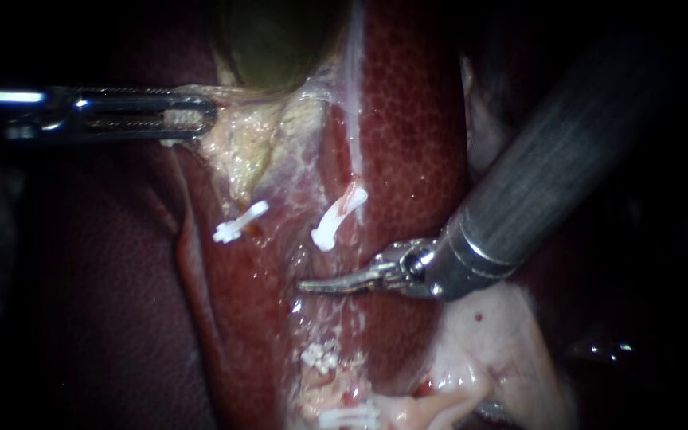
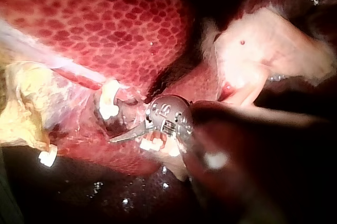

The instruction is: Go back from the cut right tube

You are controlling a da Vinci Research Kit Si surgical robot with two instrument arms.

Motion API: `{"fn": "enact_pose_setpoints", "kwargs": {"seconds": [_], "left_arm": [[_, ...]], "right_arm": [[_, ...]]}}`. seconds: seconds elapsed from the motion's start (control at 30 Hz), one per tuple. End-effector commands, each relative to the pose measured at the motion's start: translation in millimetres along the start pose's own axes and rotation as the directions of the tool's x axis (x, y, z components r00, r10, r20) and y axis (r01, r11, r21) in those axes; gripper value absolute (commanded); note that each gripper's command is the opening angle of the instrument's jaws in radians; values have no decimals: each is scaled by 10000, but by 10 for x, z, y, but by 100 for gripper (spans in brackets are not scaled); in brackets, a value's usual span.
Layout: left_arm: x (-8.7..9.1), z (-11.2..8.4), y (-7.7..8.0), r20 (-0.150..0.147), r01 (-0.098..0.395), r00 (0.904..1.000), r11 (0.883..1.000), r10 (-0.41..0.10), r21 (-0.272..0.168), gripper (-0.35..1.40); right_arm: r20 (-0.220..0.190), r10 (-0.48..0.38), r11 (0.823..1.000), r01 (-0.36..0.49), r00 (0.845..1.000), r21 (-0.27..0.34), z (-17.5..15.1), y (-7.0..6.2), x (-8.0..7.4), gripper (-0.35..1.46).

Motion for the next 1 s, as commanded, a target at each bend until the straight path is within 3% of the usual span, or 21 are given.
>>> {"fn": "enact_pose_setpoints", "kwargs": {"seconds": [0.03,0.2,0.23,0.37,0.43,0.5,0.67,0.77,0.83,0.9,1.0], "left_arm": [[0,0,0,-1,0,10000,10000,0,-1,-21],[0,0,0,-1,-1,10000,10000,1,0,-21],[0,0,0,-1,-1,10000,10000,1,0,-21],[0,0,0,-2,-1,10000,10000,1,1,-21],[0,0,0,-2,-1,10000,10000,1,1,-21],[0,0,0,-2,-1,10000,10000,1,2,-21],[0,-1,0,-3,-2,10000,10000,2,4,-20],[0,-1,0,-2,-2,10000,10000,2,3,-20],[0,-1,0,-2,-3,10000,10000,3,3,-18],[0,-1,0,-3,-3,10000,10000,3,4,-18],[0,-1,0,-2,-3,10000,10000,3,4,-18]], "right_arm": [[-1,-4,10000,4,10000,0,0,0,0,-35],[-8,646,9979,-646,9979,-2,0,1,0,-35],[-9,704,9975,-704,9975,-3,0,1,0,-27],[-77,705,9975,-705,9975,-18,1,1,0,79],[-209,703,9975,-704,9973,-44,1,0,0,108],[-462,705,9975,-706,9964,-14,1,-2,-1,121],[-705,715,9973,-702,9949,210,2,-8,-3,131],[-827,-771,9970,776,9936,30,0,-12,-7,129],[-1260,-1823,9825,1755,9751,-628,-5,-15,-12,141],[-1618,-2946,9504,2709,9418,-1530,-12,-18,-17,143],[-1710,-3620,9216,3243,9163,-2134,-27,-21,-21,143]]}}
